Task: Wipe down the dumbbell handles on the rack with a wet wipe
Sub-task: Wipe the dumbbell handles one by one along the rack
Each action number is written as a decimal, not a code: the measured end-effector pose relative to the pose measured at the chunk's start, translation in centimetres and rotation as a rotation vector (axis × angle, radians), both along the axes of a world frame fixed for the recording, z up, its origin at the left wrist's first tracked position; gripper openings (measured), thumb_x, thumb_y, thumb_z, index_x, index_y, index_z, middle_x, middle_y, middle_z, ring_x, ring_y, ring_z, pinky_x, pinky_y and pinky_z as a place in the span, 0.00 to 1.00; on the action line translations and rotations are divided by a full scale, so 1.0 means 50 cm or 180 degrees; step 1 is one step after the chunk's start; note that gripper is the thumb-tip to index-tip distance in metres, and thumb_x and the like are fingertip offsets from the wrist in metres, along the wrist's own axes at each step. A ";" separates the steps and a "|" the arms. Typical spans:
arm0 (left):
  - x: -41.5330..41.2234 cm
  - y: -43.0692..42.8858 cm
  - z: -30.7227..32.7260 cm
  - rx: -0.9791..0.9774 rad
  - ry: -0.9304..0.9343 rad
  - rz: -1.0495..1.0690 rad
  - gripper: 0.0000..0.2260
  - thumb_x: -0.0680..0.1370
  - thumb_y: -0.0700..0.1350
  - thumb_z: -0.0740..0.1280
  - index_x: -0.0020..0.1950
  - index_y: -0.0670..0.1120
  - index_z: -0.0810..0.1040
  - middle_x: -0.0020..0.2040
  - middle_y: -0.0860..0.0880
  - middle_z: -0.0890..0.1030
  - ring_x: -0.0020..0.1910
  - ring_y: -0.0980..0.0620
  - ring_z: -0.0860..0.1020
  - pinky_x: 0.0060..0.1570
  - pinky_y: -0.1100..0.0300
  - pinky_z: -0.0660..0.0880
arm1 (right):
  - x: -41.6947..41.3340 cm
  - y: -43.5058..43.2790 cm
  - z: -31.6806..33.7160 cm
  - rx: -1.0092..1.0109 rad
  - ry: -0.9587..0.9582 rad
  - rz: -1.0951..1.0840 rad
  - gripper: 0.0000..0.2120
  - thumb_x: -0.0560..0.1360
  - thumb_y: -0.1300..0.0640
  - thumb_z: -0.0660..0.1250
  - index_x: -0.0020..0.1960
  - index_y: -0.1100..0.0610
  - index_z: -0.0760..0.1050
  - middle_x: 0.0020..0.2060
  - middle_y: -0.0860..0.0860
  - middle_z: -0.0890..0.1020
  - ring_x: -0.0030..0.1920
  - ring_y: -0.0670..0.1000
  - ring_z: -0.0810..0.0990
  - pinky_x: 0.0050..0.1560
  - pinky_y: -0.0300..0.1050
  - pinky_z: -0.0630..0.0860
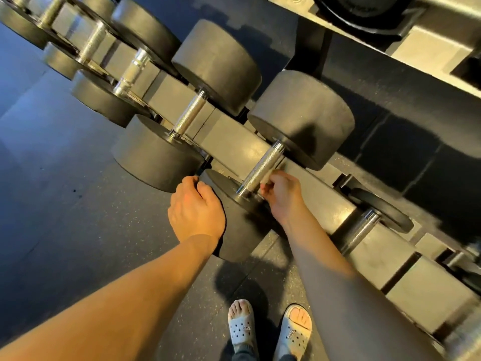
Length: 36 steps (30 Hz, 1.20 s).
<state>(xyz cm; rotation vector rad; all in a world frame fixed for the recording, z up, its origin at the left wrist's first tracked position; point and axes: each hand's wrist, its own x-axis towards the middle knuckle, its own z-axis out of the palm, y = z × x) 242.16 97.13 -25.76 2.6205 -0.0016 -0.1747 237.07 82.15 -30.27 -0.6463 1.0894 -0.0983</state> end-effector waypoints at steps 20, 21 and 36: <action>-0.001 0.000 0.005 0.0050 -0.0053 -0.0034 0.24 0.81 0.57 0.47 0.60 0.47 0.78 0.52 0.46 0.82 0.49 0.44 0.78 0.52 0.43 0.77 | 0.005 -0.006 0.065 -0.2285 0.0770 0.2427 0.11 0.80 0.58 0.67 0.41 0.62 0.80 0.32 0.54 0.80 0.30 0.51 0.78 0.33 0.48 0.78; 0.000 0.000 0.005 0.0039 -0.0021 -0.0041 0.23 0.81 0.56 0.48 0.60 0.47 0.78 0.52 0.47 0.81 0.49 0.44 0.78 0.52 0.44 0.76 | 0.011 -0.009 0.069 -0.3027 0.0571 0.2414 0.13 0.80 0.56 0.68 0.39 0.60 0.79 0.33 0.53 0.80 0.33 0.51 0.78 0.37 0.49 0.79; 0.002 0.005 0.023 0.0015 0.0161 -0.0056 0.14 0.84 0.53 0.54 0.57 0.49 0.76 0.49 0.51 0.77 0.51 0.48 0.76 0.58 0.46 0.74 | 0.182 -0.004 0.103 -0.3324 0.0795 0.6456 0.10 0.81 0.58 0.58 0.42 0.58 0.73 0.42 0.57 0.79 0.43 0.56 0.78 0.40 0.48 0.72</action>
